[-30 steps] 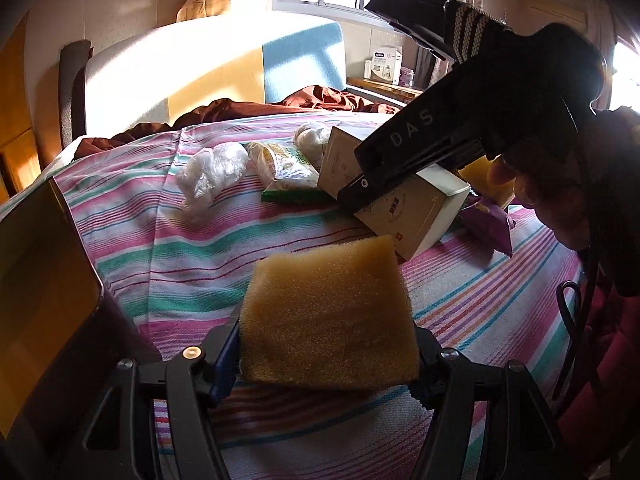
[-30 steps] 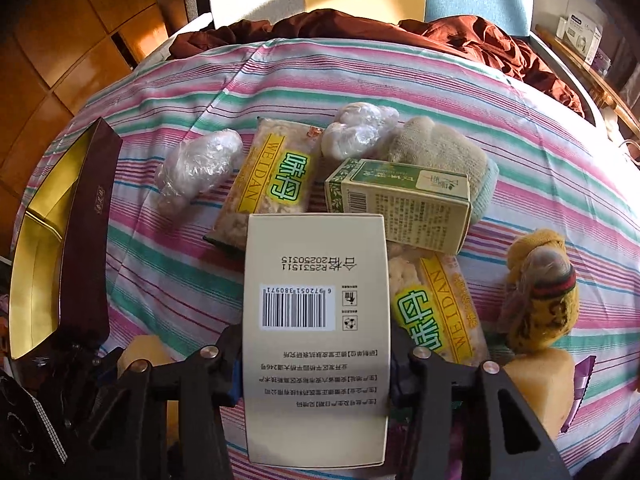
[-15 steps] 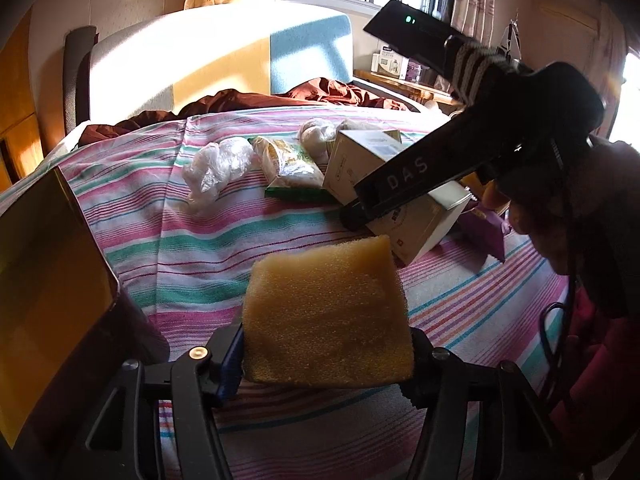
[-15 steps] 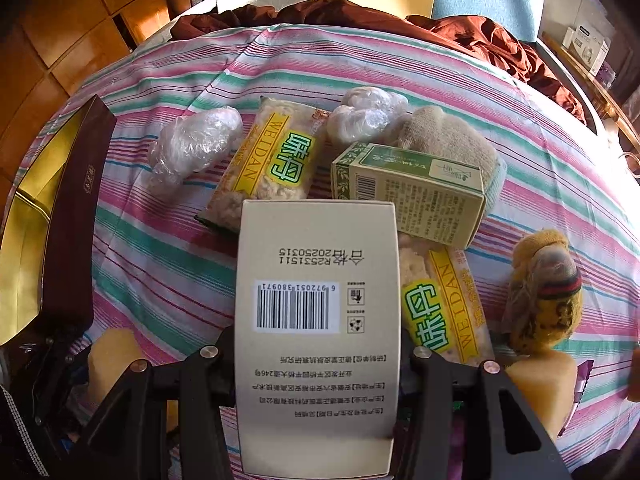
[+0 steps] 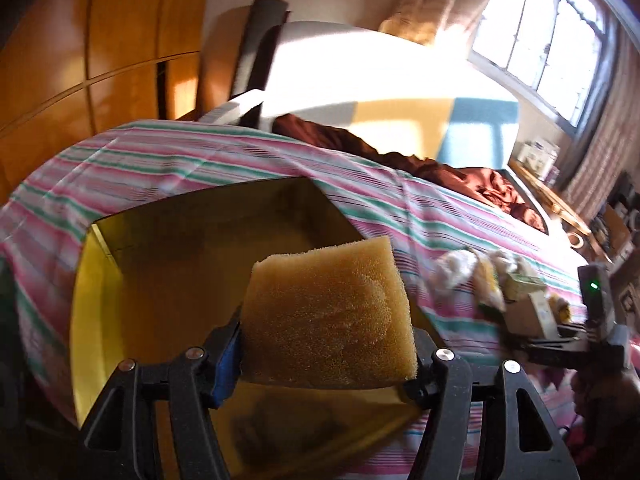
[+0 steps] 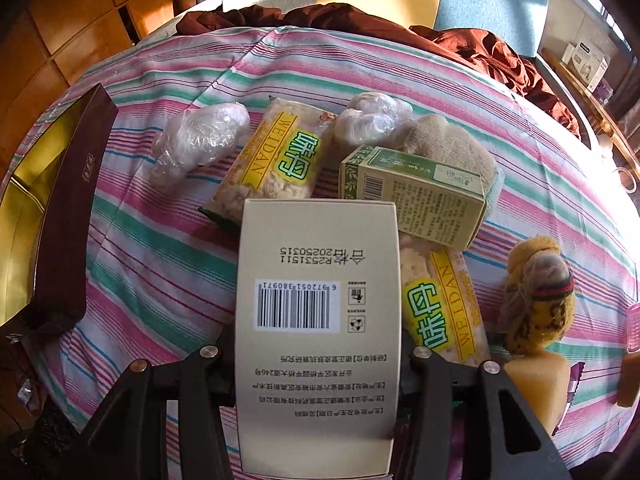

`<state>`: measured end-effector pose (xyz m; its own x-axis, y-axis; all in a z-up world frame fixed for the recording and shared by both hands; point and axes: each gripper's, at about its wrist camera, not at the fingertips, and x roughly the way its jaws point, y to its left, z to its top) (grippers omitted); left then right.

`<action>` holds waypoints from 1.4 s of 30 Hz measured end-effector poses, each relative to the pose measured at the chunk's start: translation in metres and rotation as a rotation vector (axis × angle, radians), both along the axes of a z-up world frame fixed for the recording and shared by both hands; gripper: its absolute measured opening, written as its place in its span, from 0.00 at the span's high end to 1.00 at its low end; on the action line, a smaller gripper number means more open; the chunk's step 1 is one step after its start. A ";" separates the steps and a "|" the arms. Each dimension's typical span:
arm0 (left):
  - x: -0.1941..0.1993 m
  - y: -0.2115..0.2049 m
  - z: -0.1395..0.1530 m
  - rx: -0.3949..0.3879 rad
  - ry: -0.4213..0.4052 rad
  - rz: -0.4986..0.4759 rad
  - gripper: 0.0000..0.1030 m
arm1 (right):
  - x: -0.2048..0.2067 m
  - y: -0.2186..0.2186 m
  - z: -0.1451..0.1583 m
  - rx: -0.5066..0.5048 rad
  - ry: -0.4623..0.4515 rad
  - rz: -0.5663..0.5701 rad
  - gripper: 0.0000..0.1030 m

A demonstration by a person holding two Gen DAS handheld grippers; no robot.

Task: Organize objects
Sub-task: 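Carry the yellow sponge into the gold tray and open the left tool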

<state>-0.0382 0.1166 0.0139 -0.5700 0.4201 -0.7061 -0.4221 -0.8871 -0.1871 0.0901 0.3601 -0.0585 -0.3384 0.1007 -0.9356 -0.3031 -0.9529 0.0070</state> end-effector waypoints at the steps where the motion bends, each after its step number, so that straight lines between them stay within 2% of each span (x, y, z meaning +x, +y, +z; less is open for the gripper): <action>1: -0.014 -0.013 -0.007 -0.013 -0.025 0.043 0.36 | 0.001 0.000 0.000 0.002 0.000 0.001 0.51; 3: -0.035 -0.032 -0.017 -0.050 -0.071 0.092 0.36 | -0.005 0.007 -0.002 0.001 0.000 0.000 0.51; 6: -0.062 -0.052 -0.031 -0.065 -0.122 0.149 0.36 | -0.001 0.007 -0.002 0.001 0.001 0.001 0.51; 9: -0.082 -0.065 -0.032 -0.085 -0.112 0.217 0.34 | -0.004 0.009 -0.001 0.002 0.001 0.001 0.51; 14: -0.106 -0.078 -0.032 -0.127 -0.076 0.299 0.14 | -0.005 0.008 -0.002 0.004 0.000 0.003 0.51; 16: -0.105 -0.084 -0.031 -0.132 -0.072 0.316 0.12 | -0.004 0.008 -0.002 0.006 0.000 0.003 0.50; 20: -0.084 -0.086 -0.028 -0.103 -0.080 0.293 0.12 | -0.005 0.008 -0.003 0.006 -0.001 0.001 0.50; 31: 0.001 -0.054 -0.013 -0.043 0.010 0.144 0.12 | -0.004 0.002 -0.001 0.020 -0.004 0.002 0.51; 36: 0.017 -0.042 -0.014 -0.054 0.014 0.085 0.12 | -0.001 -0.002 -0.001 0.022 -0.002 -0.002 0.51; 42: 0.026 -0.047 -0.019 -0.049 0.003 0.070 0.12 | 0.004 -0.019 -0.001 0.026 0.010 -0.002 0.51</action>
<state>-0.0121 0.0700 -0.0046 -0.5991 0.3443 -0.7228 -0.3590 -0.9225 -0.1418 0.0945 0.3415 -0.0592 -0.3471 0.1260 -0.9293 -0.3053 -0.9521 -0.0150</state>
